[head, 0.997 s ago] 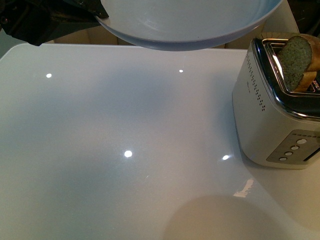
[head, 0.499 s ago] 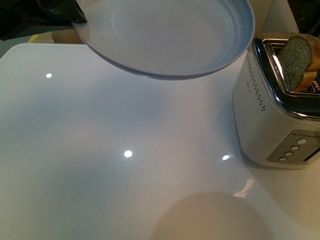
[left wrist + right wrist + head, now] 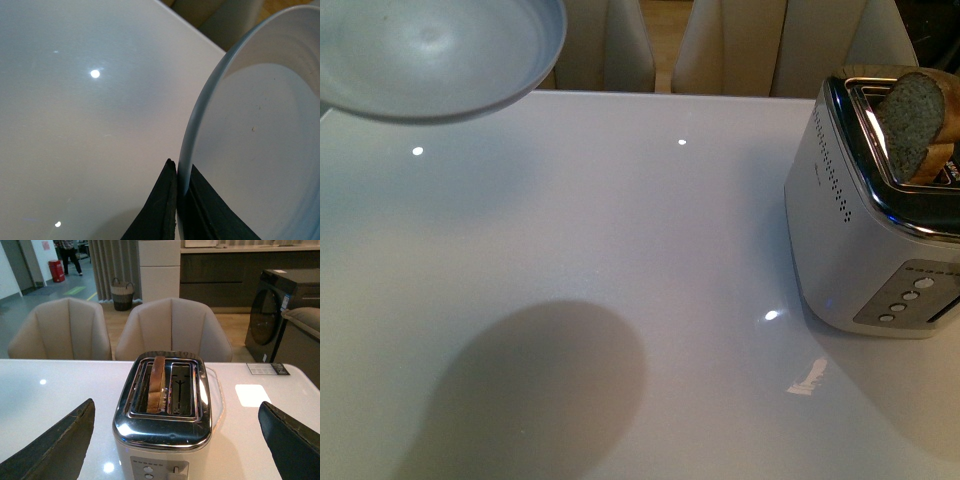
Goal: Left arm holds plate, right arm toasts bread
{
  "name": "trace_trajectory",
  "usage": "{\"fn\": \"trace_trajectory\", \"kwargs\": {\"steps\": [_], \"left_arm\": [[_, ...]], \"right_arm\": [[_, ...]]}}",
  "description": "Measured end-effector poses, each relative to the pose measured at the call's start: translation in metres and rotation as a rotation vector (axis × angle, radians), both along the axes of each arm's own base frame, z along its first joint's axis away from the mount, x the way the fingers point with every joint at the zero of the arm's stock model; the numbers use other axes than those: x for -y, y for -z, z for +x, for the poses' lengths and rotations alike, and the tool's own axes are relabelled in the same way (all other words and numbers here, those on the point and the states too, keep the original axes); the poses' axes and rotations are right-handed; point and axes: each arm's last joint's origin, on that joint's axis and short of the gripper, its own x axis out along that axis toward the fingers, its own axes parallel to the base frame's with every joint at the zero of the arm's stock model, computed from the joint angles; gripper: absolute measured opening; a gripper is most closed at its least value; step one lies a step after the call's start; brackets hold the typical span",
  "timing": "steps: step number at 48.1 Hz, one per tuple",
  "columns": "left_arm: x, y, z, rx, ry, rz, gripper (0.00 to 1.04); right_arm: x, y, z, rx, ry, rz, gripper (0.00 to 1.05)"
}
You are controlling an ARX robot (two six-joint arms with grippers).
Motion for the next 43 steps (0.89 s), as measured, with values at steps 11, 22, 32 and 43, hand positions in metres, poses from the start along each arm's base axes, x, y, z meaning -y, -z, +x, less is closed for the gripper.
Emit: {"fn": "trace_trajectory", "kwargs": {"steps": [11, 22, 32, 43], "left_arm": [[-0.048, 0.078, 0.011, -0.100, -0.077, 0.057, 0.03], [-0.059, 0.146, 0.016, -0.169, -0.104, 0.011, 0.03], [-0.055, 0.187, 0.018, -0.219, -0.126, -0.054, 0.03], [-0.054, 0.212, 0.015, -0.257, -0.132, -0.085, 0.03]], "right_arm": [[0.000, 0.000, 0.000, 0.000, 0.000, 0.000, 0.96], [0.000, 0.000, 0.000, 0.000, 0.000, 0.000, 0.96], [0.000, 0.000, 0.000, 0.000, 0.000, 0.000, 0.96], [0.000, 0.000, 0.000, 0.000, 0.000, 0.000, 0.96]]}}
